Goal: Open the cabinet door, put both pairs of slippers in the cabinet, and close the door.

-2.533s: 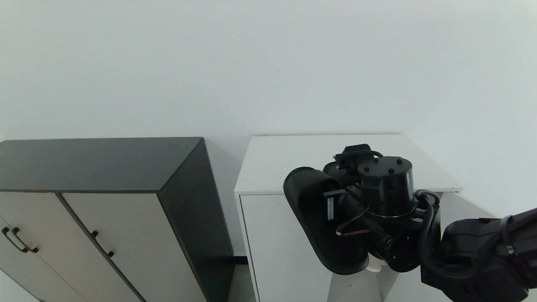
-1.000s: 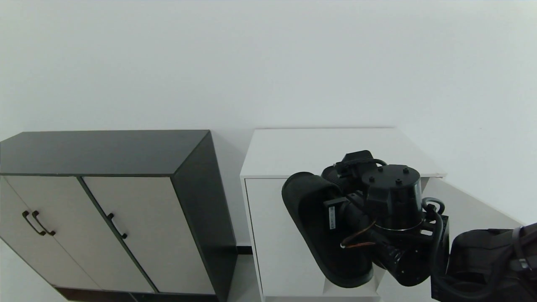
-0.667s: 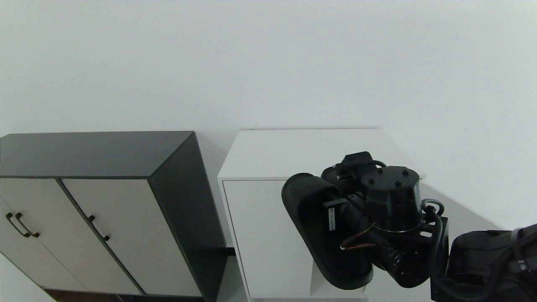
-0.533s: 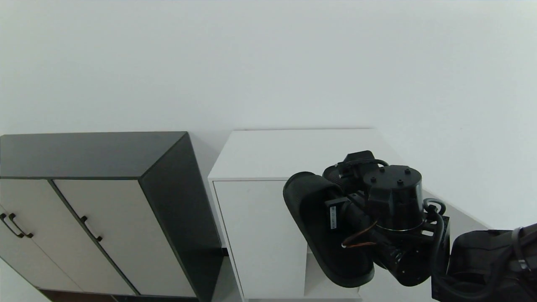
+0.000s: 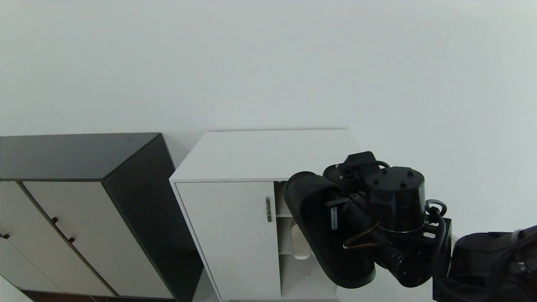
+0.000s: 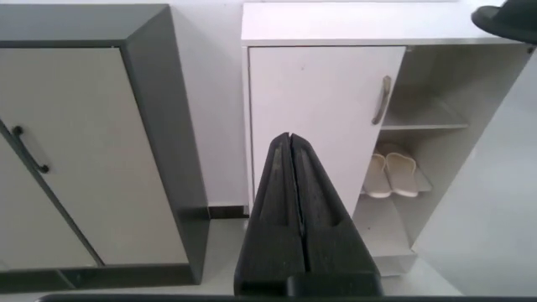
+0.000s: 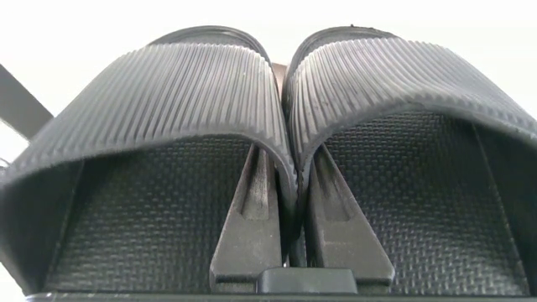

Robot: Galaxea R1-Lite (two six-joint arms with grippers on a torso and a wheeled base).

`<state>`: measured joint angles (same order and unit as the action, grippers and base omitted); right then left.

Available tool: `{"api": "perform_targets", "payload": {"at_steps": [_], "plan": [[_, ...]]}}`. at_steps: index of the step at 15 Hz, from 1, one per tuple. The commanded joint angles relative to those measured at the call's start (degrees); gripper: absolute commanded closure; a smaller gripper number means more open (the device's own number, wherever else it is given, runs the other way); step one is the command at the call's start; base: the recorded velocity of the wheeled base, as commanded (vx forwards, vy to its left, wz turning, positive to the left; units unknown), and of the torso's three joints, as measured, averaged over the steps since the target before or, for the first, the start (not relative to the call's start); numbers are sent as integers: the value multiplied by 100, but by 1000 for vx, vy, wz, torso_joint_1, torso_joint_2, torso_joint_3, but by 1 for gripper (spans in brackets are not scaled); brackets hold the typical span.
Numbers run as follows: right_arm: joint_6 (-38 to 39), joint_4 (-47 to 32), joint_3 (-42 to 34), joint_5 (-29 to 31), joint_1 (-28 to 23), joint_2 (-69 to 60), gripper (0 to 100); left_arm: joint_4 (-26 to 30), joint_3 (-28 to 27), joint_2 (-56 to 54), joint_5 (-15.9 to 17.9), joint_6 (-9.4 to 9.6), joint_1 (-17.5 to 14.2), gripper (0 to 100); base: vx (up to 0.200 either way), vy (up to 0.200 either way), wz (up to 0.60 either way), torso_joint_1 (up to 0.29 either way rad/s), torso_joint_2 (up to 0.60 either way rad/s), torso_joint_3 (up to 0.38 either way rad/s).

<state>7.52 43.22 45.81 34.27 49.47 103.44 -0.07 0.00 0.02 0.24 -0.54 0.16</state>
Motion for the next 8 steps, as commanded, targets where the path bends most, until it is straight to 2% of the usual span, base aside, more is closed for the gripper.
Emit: {"api": "perform_targets", "payload": {"at_steps": [1,8], "plan": [[-40,29,-46,1,1,27,100,-1,0,6,2,-8,2,100,0,0,0,0,0,0],[-321,354,-292,-25,-69,54,100,-1,0,-2,2,1,2,100,0,0,0,0,0,0]]}}
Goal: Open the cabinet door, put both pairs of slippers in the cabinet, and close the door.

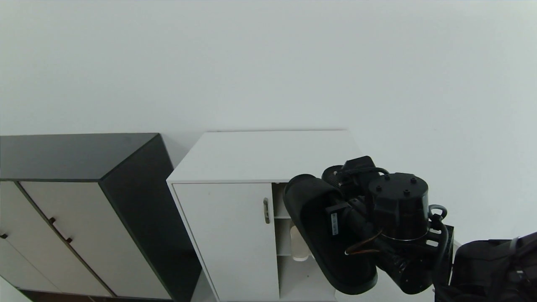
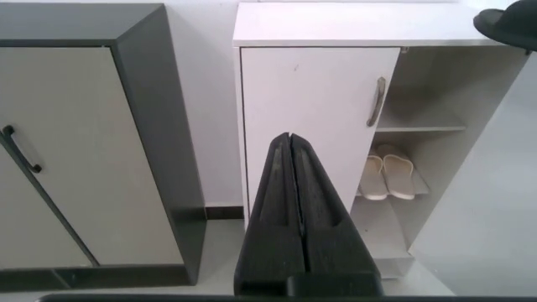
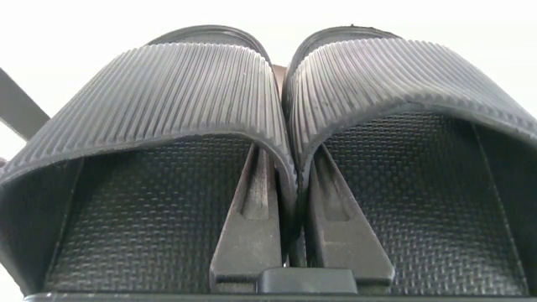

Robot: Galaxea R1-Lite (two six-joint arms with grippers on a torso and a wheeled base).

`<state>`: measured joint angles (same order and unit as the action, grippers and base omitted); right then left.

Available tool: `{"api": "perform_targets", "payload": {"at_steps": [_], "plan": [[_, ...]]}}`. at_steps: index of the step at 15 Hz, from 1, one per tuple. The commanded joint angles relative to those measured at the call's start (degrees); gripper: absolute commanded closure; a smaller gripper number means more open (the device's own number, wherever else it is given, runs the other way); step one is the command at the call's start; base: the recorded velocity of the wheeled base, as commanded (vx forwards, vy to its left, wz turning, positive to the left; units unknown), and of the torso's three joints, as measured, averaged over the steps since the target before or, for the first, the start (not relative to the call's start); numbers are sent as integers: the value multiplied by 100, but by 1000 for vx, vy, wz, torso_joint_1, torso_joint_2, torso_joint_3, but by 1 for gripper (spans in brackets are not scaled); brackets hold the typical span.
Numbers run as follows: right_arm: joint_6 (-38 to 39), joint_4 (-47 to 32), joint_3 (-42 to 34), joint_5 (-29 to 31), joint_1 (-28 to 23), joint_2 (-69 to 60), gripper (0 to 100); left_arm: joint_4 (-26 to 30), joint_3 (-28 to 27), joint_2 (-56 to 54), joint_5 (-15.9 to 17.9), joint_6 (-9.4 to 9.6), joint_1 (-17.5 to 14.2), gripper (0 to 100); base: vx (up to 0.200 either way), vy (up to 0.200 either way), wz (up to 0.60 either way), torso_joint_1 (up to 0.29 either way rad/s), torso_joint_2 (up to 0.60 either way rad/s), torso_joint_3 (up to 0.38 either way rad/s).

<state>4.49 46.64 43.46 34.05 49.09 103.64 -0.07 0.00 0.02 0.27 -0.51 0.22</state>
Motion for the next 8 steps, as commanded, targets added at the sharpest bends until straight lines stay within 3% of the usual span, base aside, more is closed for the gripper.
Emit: {"api": "perform_targets", "payload": {"at_steps": [1,8], "plan": [[-18,38,-74,-12,-40,42,100,-1,0,-2,0,-2,-4,100,0,0,0,0,0,0],[-18,143,-136,-135,-40,51,100,-1,0,-2,0,-2,-4,100,0,0,0,0,0,0]]}}
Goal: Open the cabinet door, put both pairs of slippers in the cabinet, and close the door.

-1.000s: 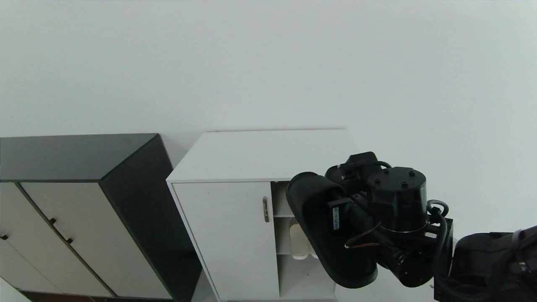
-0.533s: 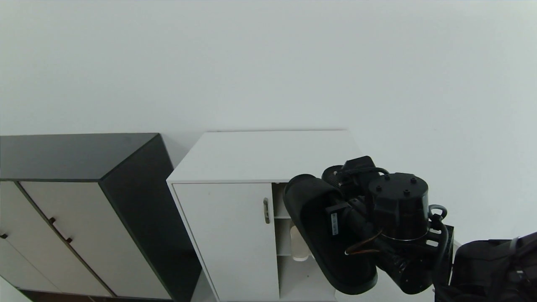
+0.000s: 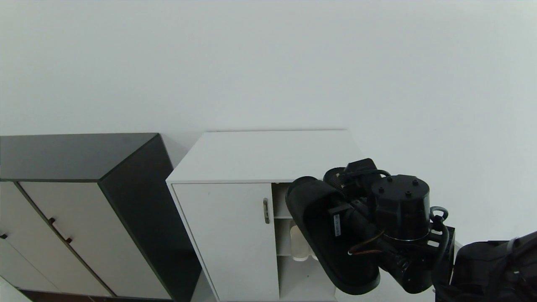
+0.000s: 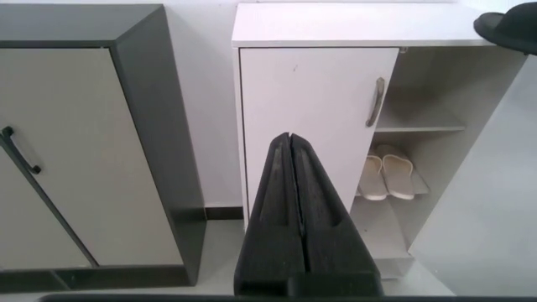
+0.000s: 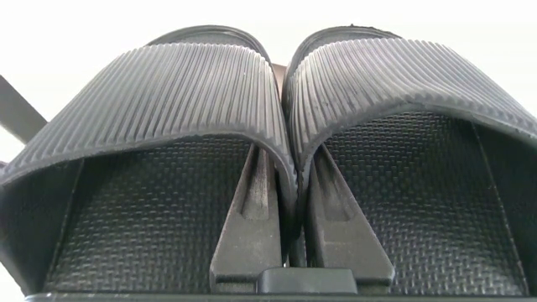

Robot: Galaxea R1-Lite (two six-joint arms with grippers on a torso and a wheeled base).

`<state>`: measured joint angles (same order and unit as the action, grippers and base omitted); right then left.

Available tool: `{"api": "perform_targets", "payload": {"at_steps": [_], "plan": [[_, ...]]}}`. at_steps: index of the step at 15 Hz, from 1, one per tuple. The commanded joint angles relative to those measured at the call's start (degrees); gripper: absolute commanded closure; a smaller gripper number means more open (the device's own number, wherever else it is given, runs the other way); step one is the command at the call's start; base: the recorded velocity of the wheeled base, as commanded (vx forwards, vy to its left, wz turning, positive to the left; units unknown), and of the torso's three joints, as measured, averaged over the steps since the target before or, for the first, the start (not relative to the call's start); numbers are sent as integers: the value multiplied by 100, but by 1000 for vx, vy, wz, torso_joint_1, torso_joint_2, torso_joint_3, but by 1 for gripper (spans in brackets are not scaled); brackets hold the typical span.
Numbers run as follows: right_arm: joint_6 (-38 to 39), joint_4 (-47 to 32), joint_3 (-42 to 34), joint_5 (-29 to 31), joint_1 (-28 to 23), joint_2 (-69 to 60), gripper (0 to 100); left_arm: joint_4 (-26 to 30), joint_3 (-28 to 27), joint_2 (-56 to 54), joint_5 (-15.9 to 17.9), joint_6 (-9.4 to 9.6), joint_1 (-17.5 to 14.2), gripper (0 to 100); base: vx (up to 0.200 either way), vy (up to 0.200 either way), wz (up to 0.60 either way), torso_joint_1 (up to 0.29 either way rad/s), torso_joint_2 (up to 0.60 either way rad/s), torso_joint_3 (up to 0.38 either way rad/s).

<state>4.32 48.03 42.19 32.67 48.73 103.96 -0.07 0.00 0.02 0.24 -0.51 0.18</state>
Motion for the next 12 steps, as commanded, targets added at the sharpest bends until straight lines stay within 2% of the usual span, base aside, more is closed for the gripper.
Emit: {"api": "perform_targets", "payload": {"at_steps": [1,6,12], "plan": [[-1,5,-27,2,-3,19,100,-1,0,-2,2,-2,-1,100,0,0,0,0,0,0],[-1,5,-36,2,-3,19,100,-1,0,-2,2,-2,-1,100,0,0,0,-17,38,22],[-1,13,-44,2,5,19,100,-1,0,-2,2,-10,-1,100,0,0,0,-202,489,278]]}}
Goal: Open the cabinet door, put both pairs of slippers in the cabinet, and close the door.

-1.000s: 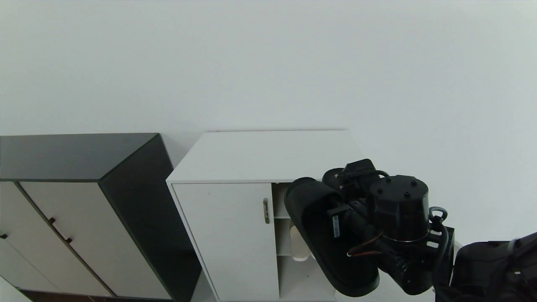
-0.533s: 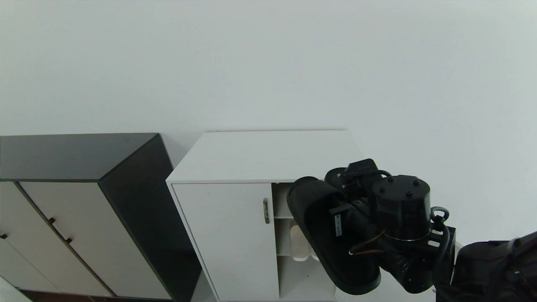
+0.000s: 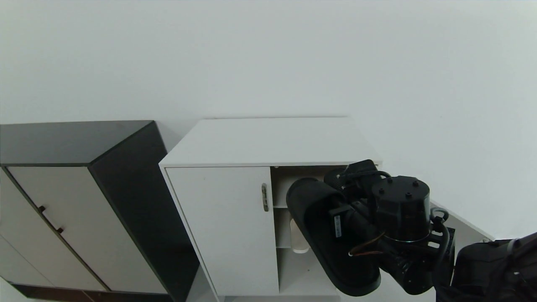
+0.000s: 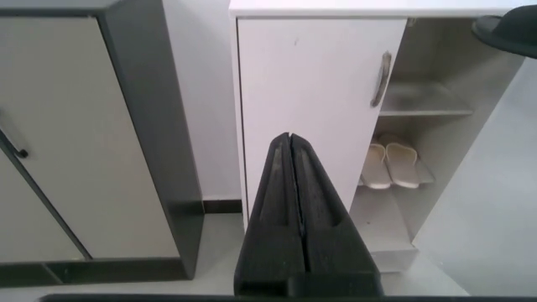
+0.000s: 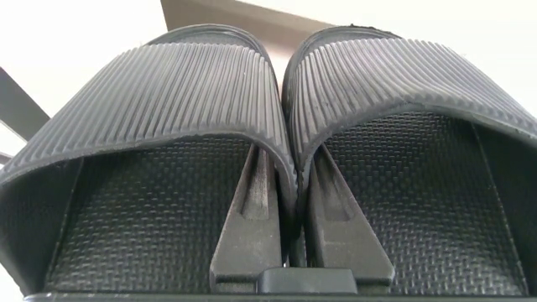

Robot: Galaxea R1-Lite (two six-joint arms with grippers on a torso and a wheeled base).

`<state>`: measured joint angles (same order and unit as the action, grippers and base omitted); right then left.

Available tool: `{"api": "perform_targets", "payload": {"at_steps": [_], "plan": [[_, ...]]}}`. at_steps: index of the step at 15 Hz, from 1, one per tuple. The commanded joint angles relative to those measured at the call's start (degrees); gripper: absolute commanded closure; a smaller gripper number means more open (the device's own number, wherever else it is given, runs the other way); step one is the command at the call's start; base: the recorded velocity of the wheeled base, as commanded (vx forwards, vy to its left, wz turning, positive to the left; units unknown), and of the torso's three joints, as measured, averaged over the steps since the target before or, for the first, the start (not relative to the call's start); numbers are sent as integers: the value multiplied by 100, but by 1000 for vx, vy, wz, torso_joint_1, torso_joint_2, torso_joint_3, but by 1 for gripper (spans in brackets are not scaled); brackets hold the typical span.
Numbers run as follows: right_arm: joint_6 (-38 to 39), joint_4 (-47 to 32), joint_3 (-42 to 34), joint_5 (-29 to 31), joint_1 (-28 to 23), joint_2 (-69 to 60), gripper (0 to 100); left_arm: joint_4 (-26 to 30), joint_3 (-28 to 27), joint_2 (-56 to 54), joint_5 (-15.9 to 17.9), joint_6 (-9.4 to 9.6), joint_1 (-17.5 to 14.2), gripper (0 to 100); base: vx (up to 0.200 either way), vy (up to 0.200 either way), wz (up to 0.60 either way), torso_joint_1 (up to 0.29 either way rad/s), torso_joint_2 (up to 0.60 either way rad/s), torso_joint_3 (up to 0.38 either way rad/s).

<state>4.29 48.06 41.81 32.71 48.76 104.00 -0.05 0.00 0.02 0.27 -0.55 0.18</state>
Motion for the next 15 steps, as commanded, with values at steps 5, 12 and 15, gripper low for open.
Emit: {"api": "perform_targets", "payload": {"at_steps": [5,12,15], "plan": [[2,64,-24,-1,2,24,100,-4,0,-2,0,-7,-1,100,0,0,0,-208,529,313],[-7,108,-33,-1,2,42,100,-4,0,-2,0,-7,-1,100,0,0,0,-167,490,321],[-7,116,-24,-1,2,86,100,-4,0,-2,0,-7,-1,100,0,0,0,-133,473,333]]}}
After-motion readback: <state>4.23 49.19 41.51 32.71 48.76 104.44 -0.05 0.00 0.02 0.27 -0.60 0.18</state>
